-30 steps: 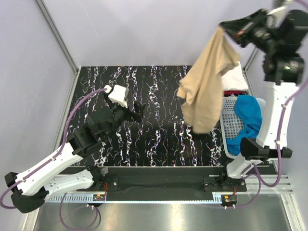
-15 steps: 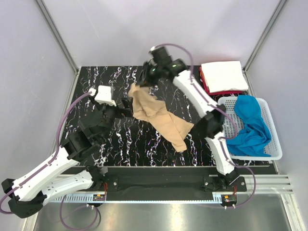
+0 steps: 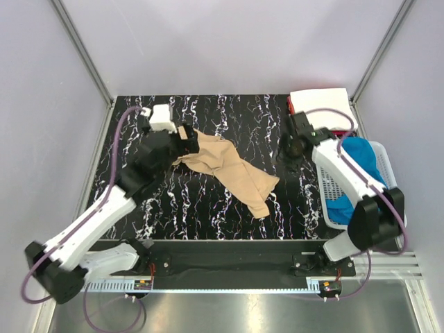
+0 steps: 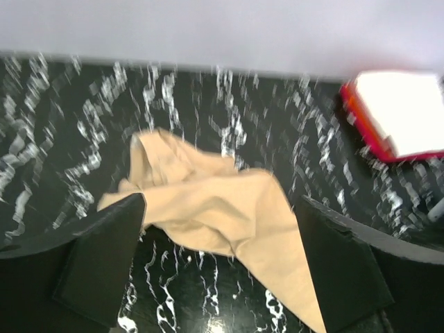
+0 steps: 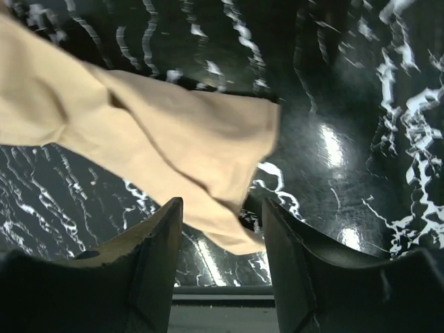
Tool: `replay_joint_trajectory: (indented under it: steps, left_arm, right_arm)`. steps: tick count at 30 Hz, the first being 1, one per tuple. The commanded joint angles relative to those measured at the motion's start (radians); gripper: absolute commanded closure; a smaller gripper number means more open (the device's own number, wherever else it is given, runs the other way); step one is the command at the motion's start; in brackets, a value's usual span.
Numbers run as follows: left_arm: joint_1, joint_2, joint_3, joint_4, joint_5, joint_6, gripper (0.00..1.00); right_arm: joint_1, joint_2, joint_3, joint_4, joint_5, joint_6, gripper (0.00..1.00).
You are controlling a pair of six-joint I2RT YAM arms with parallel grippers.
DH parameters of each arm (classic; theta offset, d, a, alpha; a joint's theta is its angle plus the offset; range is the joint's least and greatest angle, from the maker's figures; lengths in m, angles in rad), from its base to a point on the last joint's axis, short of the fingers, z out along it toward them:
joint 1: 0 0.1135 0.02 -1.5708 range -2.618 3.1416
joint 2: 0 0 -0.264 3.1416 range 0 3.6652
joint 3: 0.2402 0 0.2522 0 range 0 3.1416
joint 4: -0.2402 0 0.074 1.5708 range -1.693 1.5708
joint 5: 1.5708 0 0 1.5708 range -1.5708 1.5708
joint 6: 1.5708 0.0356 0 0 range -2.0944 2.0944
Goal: Fold and stack the t-shirts
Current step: Move the tshirt to the center of the board, then flatten the tshirt out
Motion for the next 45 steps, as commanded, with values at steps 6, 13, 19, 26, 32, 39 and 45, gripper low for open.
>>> replay_joint_trajectory:
  steps: [6, 13, 19, 26, 32, 39, 45]
  left_arm:
    - [0.391, 0.378, 0.077, -0.07, 0.591, -0.246, 0.14]
    - [0.489, 0.413, 0.026, -0.044, 0.642, -0.255, 0.12]
    - [0.566, 0.47, 0.058, -0.047, 0.676, -0.232, 0.12]
    - [0.655, 0.626, 0.075, -0.066, 0.669, -0.269, 0.15]
    - [0.659, 0.737, 0.112, -0.063, 0.65, -0.254, 0.16]
    - [0.659, 0.795, 0.155, 0.0, 0.708, -0.237, 0.44]
    - [0.659, 0.804, 0.41, -0.064, 0.811, -0.269, 1.0]
  right_arm:
    - [0.008, -0.26, -0.477, 0.323, -0.191, 0.188, 0.46]
    - [0.01, -0.359, -0.728, 0.518, -0.326, 0.152, 0.46]
    - [0.012, -0.293, -0.775, 0.604, -0.377, 0.069, 0.46]
    - [0.011, -0.305, -0.823, 0.644, -0.381, 0.069, 0.53]
    - [0.012, -0.314, -0.835, 0.642, -0.398, 0.061, 0.77]
    - [0.012, -0.363, -0.829, 0.632, -0.357, 0.098, 1.0]
    - [0.008, -0.25, -0.398, 0.451, -0.138, 0.01, 1.0]
